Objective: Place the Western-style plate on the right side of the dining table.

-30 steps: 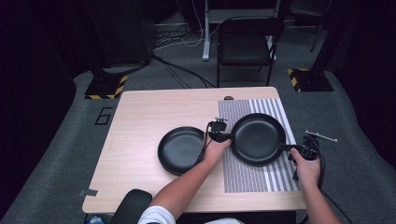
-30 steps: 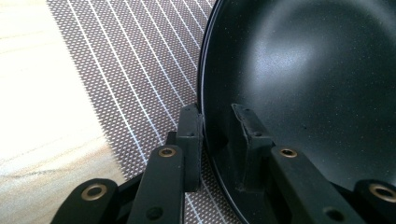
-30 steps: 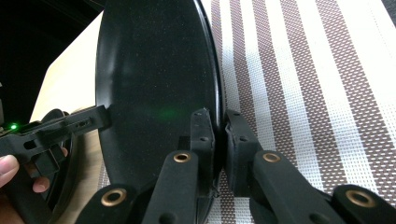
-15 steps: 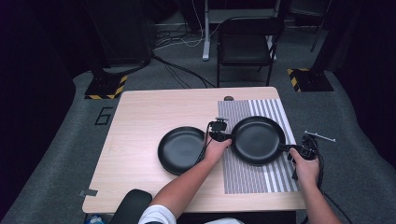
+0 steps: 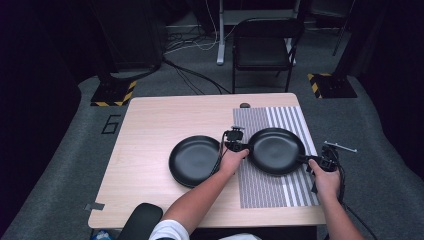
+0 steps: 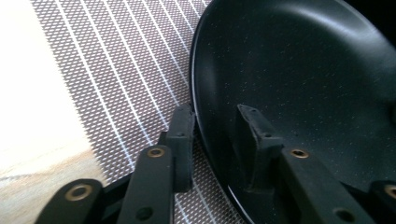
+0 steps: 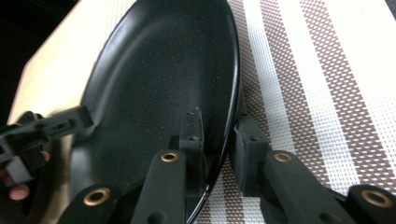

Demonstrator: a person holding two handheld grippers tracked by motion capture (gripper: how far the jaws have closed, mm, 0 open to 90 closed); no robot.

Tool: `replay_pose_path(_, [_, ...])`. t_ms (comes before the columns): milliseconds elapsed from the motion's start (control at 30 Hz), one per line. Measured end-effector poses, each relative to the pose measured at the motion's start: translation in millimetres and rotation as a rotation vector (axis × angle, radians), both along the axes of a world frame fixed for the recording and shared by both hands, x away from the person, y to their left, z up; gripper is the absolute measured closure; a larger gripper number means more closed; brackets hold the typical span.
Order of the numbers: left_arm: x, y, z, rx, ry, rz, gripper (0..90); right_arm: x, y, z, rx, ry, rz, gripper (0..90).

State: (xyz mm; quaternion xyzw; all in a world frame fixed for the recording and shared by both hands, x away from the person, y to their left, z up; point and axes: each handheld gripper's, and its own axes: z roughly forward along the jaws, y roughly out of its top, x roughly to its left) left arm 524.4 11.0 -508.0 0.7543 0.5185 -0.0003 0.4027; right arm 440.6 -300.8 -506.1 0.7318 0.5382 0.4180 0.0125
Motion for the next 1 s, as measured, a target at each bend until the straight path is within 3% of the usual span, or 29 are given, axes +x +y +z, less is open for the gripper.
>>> replay_pose_path(133, [-0.3, 0.0, 1.2, -0.018, 0.004, -0.006, 63.9, 1.2, 1.7, -3.6, -0.014, 0.034, -0.006, 72.6])
replay_pose_path(200, [-0.5, 0.6, 1.9, -0.023, 0.005, -0.010, 62.9, 1.9, 2.2, -7.0, -0.045, 0.038, 0.010, 70.8])
replay_pose_path(333, [-1.2, 1.2, 2.6, -0.030, -0.003, -0.013, 60.5, -0.9, 8.2, -4.3, -0.117, 0.014, 0.018, 68.6])
replay_pose_path(400, [-1.9, 1.1, 3.2, -0.031, -0.012, -0.013, 59.3, -1.3, 8.6, -4.1, -0.130, 0.003, 0.025, 68.6])
replay_pose_path(800, [-4.4, 4.7, 6.1, -0.036, -0.045, -0.029, 54.1, -10.2, 4.0, 1.6, -0.132, -0.016, 0.023, 68.4])
replay_pose_path(1000, [-6.3, 13.3, 10.2, -0.029, -0.067, -0.016, 52.7, -18.3, -0.8, 11.6, -0.165, -0.069, 0.017, 69.3])
